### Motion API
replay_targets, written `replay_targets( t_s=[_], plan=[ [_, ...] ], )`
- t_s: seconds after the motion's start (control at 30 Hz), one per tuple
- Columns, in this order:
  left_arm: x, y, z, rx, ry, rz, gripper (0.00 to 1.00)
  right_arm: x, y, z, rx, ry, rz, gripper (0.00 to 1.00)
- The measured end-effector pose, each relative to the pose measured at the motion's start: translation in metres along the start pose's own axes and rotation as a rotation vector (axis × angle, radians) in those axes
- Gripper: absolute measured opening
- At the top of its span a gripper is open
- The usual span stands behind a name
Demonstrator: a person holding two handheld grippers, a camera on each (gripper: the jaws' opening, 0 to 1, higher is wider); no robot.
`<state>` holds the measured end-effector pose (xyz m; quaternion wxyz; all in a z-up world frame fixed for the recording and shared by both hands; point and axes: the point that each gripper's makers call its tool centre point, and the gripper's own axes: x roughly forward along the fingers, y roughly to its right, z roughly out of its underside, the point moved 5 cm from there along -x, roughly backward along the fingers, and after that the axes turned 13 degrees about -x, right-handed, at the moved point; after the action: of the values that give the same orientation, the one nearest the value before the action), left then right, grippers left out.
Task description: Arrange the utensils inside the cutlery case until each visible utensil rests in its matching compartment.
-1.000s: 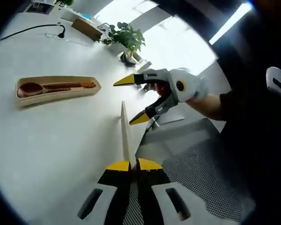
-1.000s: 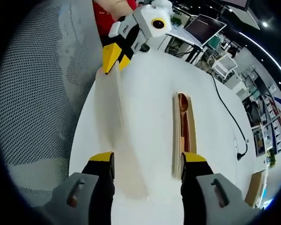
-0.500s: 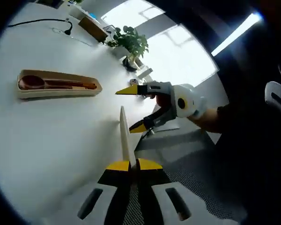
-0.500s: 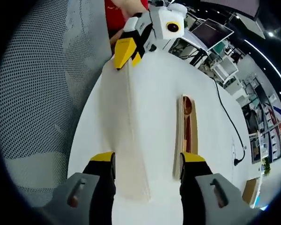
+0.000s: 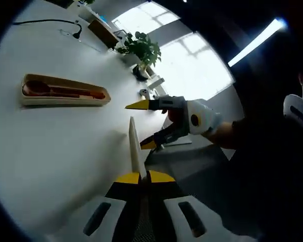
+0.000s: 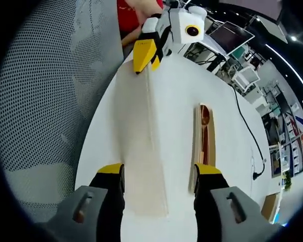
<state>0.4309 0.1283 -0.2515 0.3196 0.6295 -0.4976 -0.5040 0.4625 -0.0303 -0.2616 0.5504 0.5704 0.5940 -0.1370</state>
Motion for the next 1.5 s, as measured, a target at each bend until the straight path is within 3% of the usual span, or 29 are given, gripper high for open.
replay_targets(
  t_s=[0.23,0.5,0.73,0.83,1.37,1.5],
  plan=[
    [-0.004,0.001,-0.003,-0.023,0.021,0.015,0.04,0.001,0.003,-0.003,-0.017,-0.013,0.007,0.54],
    [-0.012,0.004,-0.008,-0.116,0.080,0.080,0.04,0.003,0.006,-0.010,-0.009,0.022,0.006,0.55],
    [-0.015,0.006,-0.007,-0.145,0.082,0.102,0.04,0.006,0.009,-0.015,-0.032,0.046,-0.023,0.48],
    [-0.018,0.005,-0.006,-0.158,0.074,0.108,0.04,0.008,0.001,-0.018,-0.055,0.071,-0.107,0.39],
    [-0.019,0.003,-0.003,-0.194,0.044,0.131,0.04,0.013,-0.006,-0.025,-0.058,0.063,-0.137,0.38],
    [-0.021,0.002,-0.008,-0.187,0.081,0.138,0.04,0.011,-0.003,-0.024,-0.042,0.064,-0.129,0.37]
  ],
)
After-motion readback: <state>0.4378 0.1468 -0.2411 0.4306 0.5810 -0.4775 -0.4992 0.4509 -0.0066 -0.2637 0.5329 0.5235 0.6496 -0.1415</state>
